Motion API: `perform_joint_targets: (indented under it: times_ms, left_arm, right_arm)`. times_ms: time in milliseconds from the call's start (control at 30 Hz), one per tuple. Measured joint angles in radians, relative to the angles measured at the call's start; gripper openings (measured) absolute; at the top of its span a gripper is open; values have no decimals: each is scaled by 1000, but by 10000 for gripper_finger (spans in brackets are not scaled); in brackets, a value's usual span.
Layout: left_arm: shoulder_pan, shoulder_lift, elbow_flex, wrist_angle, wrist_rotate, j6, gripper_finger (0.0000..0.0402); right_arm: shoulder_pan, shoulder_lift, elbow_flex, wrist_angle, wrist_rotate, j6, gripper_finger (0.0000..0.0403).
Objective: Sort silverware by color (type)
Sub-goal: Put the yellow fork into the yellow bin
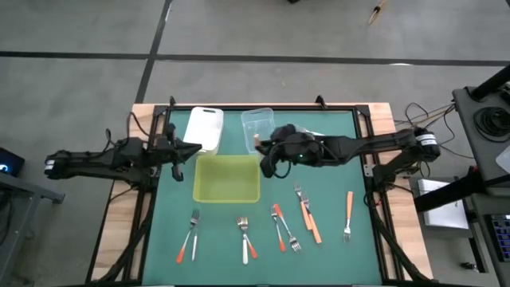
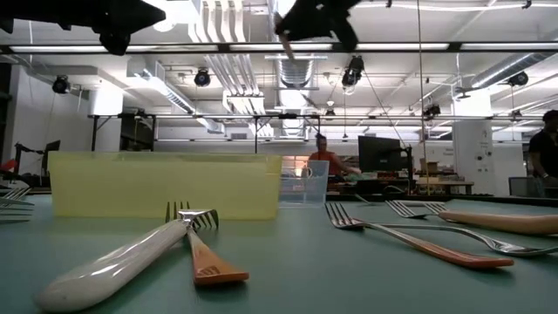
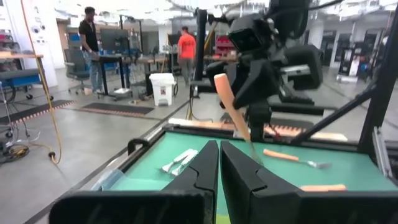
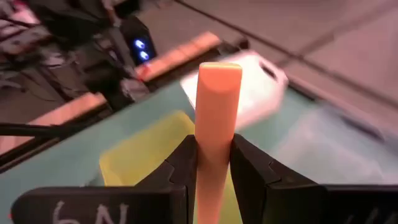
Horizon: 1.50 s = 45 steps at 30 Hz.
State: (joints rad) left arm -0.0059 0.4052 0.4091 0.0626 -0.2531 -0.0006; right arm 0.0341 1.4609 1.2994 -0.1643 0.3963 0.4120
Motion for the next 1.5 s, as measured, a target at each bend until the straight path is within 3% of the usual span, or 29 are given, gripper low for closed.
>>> perform_joint_targets:
  times_ms: [200,333,467,733,1200,1500]
  left_arm:
    - [0,-69,-20,-19,0,-15,0]
    - [0,-106,-62,-15,-37,-7,0]
    - [0,-142,-113,0,-130,-37,0]
    - [0,-225,-100,47,-130,-12,0]
    - [0,-287,-28,2,-130,168,0]
    - [1,-284,-10,-31,-131,211,0]
  right_arm:
    - [-12,120,114,73,-68,-174,62]
    - [-43,215,217,58,-178,-243,62]
    - [-72,314,333,12,-266,-347,62]
    - [-117,492,547,-155,-477,-527,62]
    - [-107,816,1059,-637,-505,-632,62]
    - [-106,851,1020,-589,-509,-610,62]
